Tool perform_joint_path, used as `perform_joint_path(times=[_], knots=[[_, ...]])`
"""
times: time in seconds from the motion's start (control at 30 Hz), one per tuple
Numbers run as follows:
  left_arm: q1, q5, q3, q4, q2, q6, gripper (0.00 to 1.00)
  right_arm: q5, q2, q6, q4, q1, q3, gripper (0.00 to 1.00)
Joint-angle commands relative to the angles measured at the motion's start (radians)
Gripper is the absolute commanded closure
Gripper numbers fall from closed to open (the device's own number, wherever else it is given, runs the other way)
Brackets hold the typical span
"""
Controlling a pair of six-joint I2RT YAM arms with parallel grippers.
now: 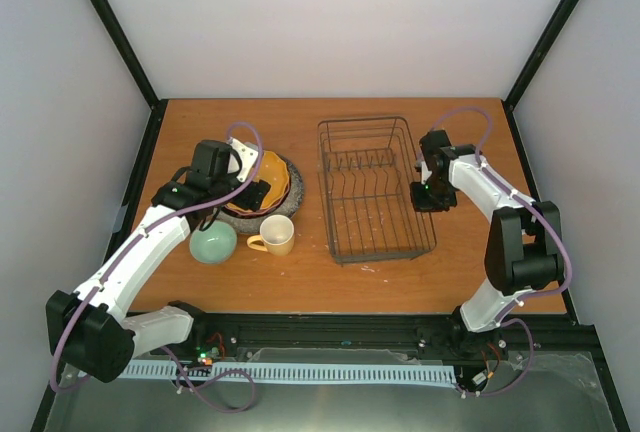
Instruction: Load the mixed dishes into the dish rack
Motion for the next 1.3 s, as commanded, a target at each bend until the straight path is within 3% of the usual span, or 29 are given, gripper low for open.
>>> perform_joint_path(times=[0.0, 0.47, 0.77, 1.27], knots=[[0.006, -0.012, 0.039, -0.012, -0.019, -0.013, 0.17, 0.035, 0.001, 0.058, -0.032, -0.015, -0.016, 0.97], [0.006, -0.006, 0.039, 0.000, -0.019, -0.013, 0.17, 0.109, -0.098, 0.170, -0.053, -0.012, -0.035, 0.97], [0.006, -0.008, 0.036, 0.001, -0.026, -0.011, 0.15, 0.073, -0.048, 0.167, -0.028, 0.000, -0.020, 0.97], [0.006, -0.016, 0.027, 0.007, -0.033, -0.010, 0.14, 0.057, -0.039, 0.182, -0.019, 0.003, -0.011, 0.78]])
